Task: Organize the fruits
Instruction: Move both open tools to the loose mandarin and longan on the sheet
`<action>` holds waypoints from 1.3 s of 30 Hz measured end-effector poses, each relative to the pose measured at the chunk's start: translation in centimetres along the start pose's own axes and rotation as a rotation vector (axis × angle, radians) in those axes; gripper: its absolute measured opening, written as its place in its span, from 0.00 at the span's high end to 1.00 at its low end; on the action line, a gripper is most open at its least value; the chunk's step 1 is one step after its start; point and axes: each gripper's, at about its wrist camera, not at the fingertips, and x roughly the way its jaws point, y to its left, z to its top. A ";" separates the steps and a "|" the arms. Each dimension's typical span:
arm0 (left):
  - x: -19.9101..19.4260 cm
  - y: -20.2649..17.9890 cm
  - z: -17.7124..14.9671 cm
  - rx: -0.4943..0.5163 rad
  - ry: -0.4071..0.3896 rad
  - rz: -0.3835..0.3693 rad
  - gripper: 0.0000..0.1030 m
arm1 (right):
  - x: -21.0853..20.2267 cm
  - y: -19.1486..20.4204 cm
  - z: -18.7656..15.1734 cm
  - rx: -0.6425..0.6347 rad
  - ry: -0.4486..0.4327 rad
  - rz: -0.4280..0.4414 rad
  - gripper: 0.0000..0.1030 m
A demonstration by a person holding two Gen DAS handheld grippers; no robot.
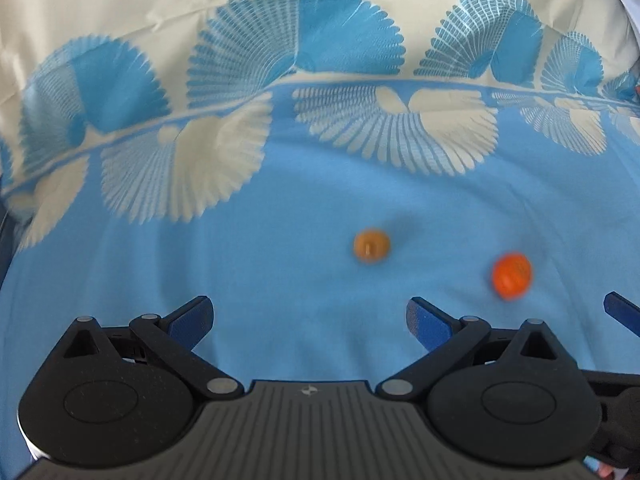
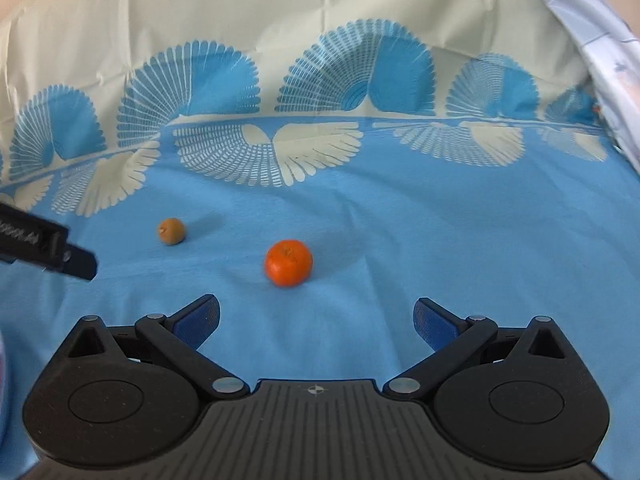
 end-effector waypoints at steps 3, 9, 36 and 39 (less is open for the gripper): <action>3.6 -0.8 1.8 0.012 -0.032 -0.020 0.00 | 4.2 0.2 1.3 -0.034 -0.010 0.013 0.01; 9.1 -0.5 2.3 -0.015 -0.014 -0.053 0.00 | 8.9 0.8 0.8 -0.097 -0.020 0.006 0.01; -5.4 0.2 -1.4 -0.005 -0.015 -0.068 0.70 | -0.3 1.8 1.5 0.011 0.026 0.072 0.63; -9.6 1.1 -3.0 -0.021 -0.012 -0.054 0.70 | -4.3 1.8 1.3 0.034 0.018 0.100 0.63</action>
